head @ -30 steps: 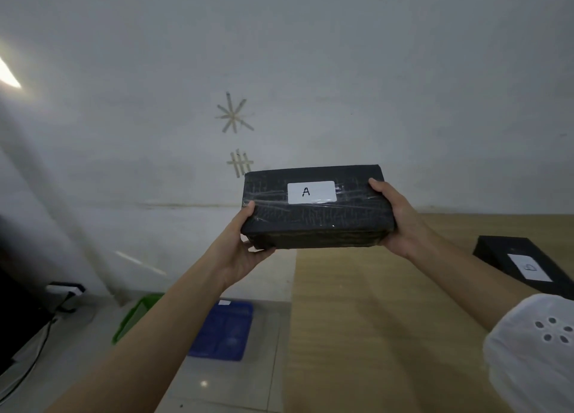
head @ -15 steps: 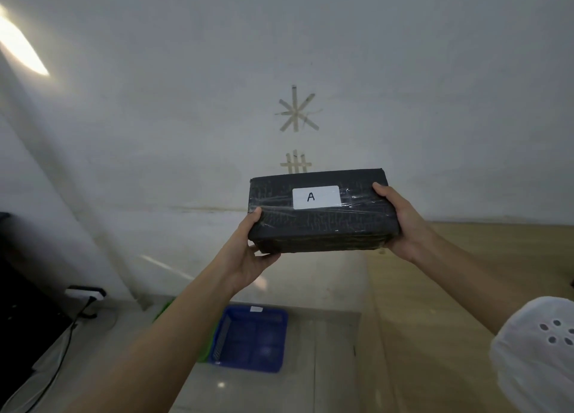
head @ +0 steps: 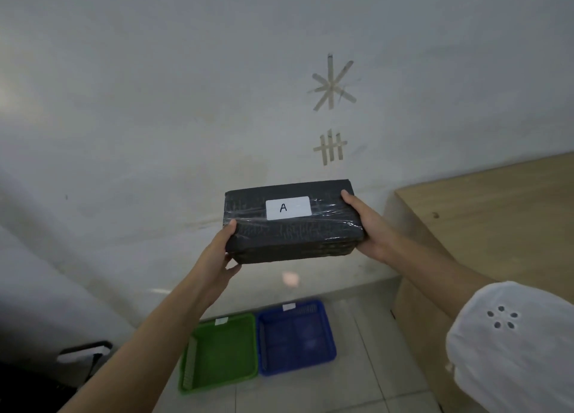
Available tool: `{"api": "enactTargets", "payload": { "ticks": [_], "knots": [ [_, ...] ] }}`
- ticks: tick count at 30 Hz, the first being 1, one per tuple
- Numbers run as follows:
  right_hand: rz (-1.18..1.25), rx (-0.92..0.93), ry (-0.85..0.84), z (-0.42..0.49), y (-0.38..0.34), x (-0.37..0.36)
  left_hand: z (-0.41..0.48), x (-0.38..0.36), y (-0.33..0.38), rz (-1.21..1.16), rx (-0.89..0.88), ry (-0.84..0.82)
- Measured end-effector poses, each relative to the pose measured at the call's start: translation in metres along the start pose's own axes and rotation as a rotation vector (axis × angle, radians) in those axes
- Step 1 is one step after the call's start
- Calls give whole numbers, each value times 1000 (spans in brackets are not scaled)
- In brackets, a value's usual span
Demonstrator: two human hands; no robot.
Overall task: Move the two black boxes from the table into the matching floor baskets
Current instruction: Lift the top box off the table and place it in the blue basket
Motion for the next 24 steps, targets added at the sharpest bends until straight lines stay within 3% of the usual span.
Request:
{"api": "enactTargets", "payload": {
  "ticks": [5, 10, 19, 24],
  "knots": [
    [-295, -144, 109, 48, 56, 0, 37, 48, -29, -11, 69, 15],
    [-442, -203, 228, 102, 106, 21, 87, 74, -82, -15, 163, -17],
    [-396, -233, 428, 202, 281, 129, 207, 129, -252, 12, 201, -104],
    [-340, -314, 420, 251, 405, 196, 279, 165, -379, 48, 264, -94]
  ]
}}
Point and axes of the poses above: each hand's wrist, its own z-axis towards the middle knuckle, its own x-axis out of the back of the hand, y = z × x, the point moved 8 cm from there along z, towards the middle knuckle, and after that the axes turned 8 degrees about -y, right-handed, at the moved point
